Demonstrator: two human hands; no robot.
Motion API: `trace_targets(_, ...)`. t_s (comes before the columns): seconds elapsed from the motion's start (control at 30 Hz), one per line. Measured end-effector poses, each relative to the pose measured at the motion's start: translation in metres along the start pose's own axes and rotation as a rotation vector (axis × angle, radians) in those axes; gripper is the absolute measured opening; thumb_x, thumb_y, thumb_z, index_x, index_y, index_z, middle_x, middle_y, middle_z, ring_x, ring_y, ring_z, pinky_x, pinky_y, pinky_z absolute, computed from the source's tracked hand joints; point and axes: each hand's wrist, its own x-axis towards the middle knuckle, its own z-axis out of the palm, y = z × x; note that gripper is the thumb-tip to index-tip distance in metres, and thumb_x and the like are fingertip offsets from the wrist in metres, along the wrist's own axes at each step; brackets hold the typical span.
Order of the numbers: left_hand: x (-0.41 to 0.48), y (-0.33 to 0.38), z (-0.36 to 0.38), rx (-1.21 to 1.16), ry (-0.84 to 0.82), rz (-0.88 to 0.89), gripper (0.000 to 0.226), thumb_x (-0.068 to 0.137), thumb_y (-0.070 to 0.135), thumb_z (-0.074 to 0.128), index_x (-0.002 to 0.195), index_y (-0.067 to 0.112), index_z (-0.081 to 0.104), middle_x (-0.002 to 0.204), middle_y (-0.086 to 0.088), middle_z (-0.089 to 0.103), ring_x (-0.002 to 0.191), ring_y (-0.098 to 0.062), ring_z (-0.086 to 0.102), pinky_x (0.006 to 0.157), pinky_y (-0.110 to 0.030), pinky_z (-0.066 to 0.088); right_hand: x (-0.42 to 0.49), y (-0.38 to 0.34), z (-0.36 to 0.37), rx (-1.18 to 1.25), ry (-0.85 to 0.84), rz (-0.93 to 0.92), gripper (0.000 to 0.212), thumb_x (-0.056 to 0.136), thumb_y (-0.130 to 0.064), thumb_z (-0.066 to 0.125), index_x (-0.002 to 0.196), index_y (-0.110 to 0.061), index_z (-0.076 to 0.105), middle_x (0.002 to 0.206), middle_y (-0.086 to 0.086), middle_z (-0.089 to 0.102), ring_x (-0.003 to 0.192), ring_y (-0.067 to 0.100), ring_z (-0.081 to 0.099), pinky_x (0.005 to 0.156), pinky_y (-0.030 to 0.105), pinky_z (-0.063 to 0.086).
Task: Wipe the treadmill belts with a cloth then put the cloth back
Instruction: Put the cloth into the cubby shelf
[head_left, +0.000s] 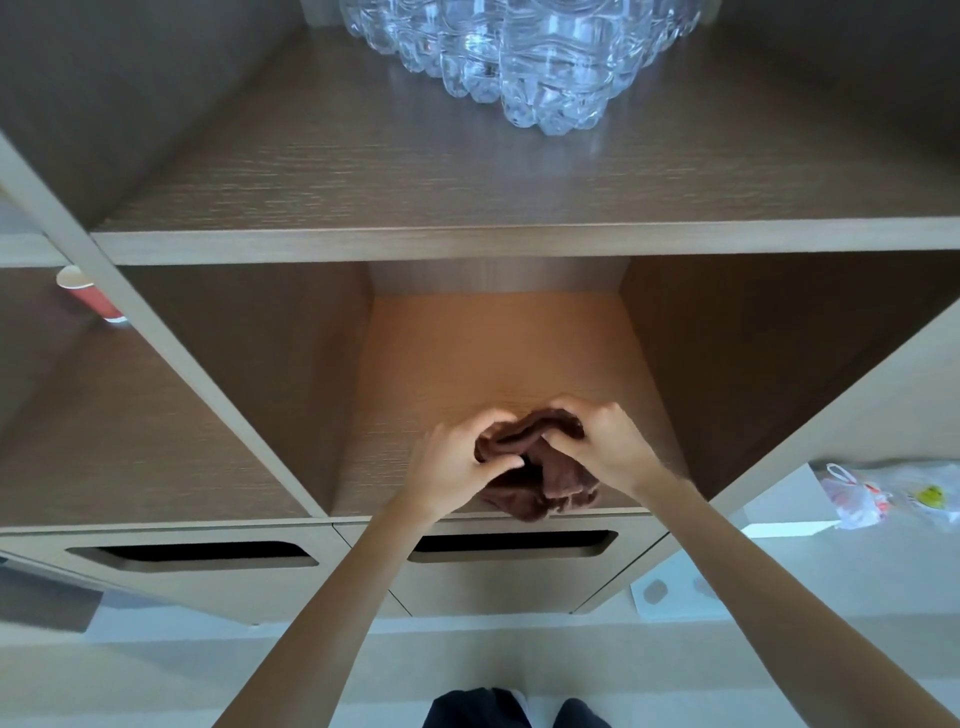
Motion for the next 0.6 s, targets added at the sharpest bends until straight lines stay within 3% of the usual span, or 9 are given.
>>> trace_targets(0.13,0.029,0.004,-0.009,-0.154,0.022,-0.068,0.023,0.077,0.018,0.075,0.099,0.013,0.070,0.085,0.006,0.071,0.076,-0.006,0.067,0.074,-0.023,0.053,0.021,0.003,-0.034,0.106,-0.281,0.012,0.014,0.085,-0.020,0.069,0.094,-0.009,0.067,0.083,0.003,0.070,0.077,0.012,0.063,0.073,0.027,0.045)
trace_targets(0.23,0.070,0.004,-0.008,-0.032,0.065,-0.161,0.024,0.082,0.023,0.071,0.104,0.016,0.068,0.094,-0.001,0.073,0.084,-0.015,0.068,0.076,-0.027,0.051,0.055,0.011,-0.044,-0.019,-0.173,0.056,0.019,0.087,-0.016,0.066,0.105,-0.008,0.068,0.102,0.009,0.071,0.097,0.021,0.063,0.084,0.030,0.043)
trace_targets(0.33,0.092,0.000,0.006,0.224,0.046,-0.219,0.038,0.091,0.023,0.058,0.129,0.022,0.051,0.128,0.000,0.056,0.103,-0.023,0.062,0.084,-0.039,0.051,0.073,0.019,-0.035,-0.113,-0.041,0.161,0.033,0.092,-0.002,0.053,0.122,-0.014,0.062,0.122,0.005,0.063,0.113,0.021,0.059,0.101,0.032,0.042)
trace_targets(0.4,0.088,-0.007,0.024,0.291,-0.025,-0.139,0.044,0.093,0.016,0.052,0.136,0.018,0.043,0.139,-0.004,0.044,0.112,-0.028,0.056,0.093,-0.042,0.046,0.069,0.030,-0.025,-0.161,-0.017,0.194,0.036,0.093,-0.002,0.049,0.122,-0.019,0.061,0.126,0.003,0.060,0.108,0.023,0.061,0.098,0.037,0.046)
trace_targets(0.47,0.073,-0.014,0.047,0.274,-0.132,-0.036,0.044,0.094,0.011,0.049,0.137,0.014,0.043,0.143,-0.005,0.041,0.128,-0.026,0.043,0.110,-0.037,0.031,0.057,0.042,-0.016,-0.176,0.000,0.183,0.034,0.093,-0.003,0.047,0.118,-0.020,0.064,0.125,0.002,0.060,0.107,0.024,0.060,0.094,0.040,0.047)
trace_targets(0.53,0.055,-0.020,0.067,0.289,-0.248,-0.013,0.043,0.097,0.019,0.044,0.140,0.013,0.040,0.149,-0.004,0.035,0.139,-0.020,0.027,0.114,-0.030,0.014,0.044,0.053,-0.011,-0.174,0.009,0.184,0.033,0.093,-0.003,0.046,0.115,-0.019,0.066,0.123,0.001,0.061,0.107,0.023,0.060,0.092,0.039,0.047)
trace_targets(0.6,0.042,-0.027,0.081,0.255,-0.284,-0.068,0.046,0.100,0.031,0.038,0.141,0.012,0.038,0.151,-0.003,0.032,0.141,-0.016,0.020,0.115,-0.029,0.011,0.033,0.064,-0.006,-0.184,0.011,0.179,0.034,0.093,-0.002,0.046,0.114,-0.019,0.067,0.121,-0.002,0.061,0.106,0.021,0.059,0.090,0.036,0.047)
